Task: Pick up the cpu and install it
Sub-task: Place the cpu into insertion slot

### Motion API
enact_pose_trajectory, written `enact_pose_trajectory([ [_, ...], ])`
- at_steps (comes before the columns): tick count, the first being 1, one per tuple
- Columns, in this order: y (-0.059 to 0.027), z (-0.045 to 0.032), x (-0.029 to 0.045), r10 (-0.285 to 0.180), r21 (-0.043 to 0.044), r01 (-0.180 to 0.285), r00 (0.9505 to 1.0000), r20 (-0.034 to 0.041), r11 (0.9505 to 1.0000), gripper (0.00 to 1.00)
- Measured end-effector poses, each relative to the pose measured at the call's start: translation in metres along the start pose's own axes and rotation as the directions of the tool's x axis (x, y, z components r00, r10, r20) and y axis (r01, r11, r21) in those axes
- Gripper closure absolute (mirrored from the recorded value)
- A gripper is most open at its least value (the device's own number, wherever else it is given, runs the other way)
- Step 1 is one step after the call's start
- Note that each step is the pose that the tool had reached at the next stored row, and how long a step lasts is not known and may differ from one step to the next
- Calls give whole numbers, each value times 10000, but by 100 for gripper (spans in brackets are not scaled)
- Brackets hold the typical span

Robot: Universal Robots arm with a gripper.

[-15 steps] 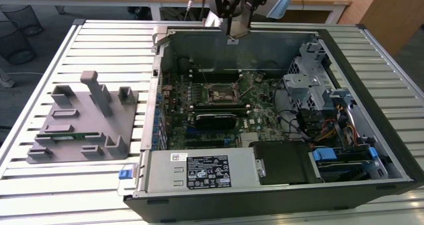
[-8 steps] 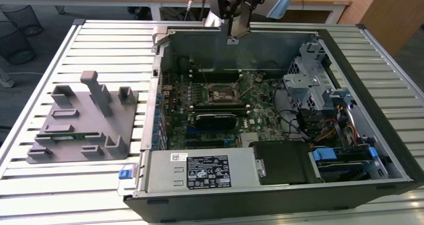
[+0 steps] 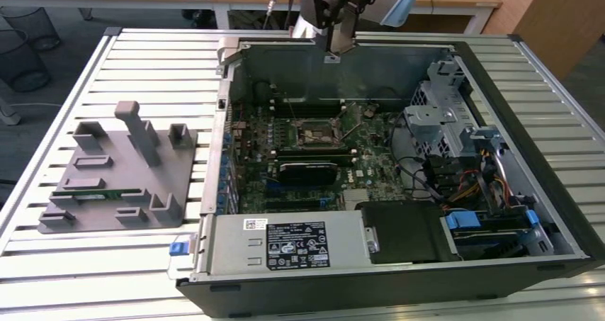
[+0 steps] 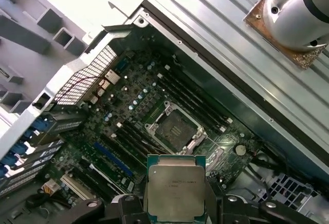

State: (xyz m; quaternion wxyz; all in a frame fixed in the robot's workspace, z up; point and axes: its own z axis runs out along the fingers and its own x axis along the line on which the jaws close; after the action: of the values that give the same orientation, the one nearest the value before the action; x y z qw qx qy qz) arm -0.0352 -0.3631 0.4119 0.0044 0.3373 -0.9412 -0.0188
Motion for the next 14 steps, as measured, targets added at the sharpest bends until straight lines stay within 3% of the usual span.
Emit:
enact_pose_trajectory([
  [7, 0, 0, 0, -582, -3, 582, 9983, -23, 9983, 47],
  [14, 0, 1, 0, -1207, -8, 1207, 9927, -46, 9927, 47],
])
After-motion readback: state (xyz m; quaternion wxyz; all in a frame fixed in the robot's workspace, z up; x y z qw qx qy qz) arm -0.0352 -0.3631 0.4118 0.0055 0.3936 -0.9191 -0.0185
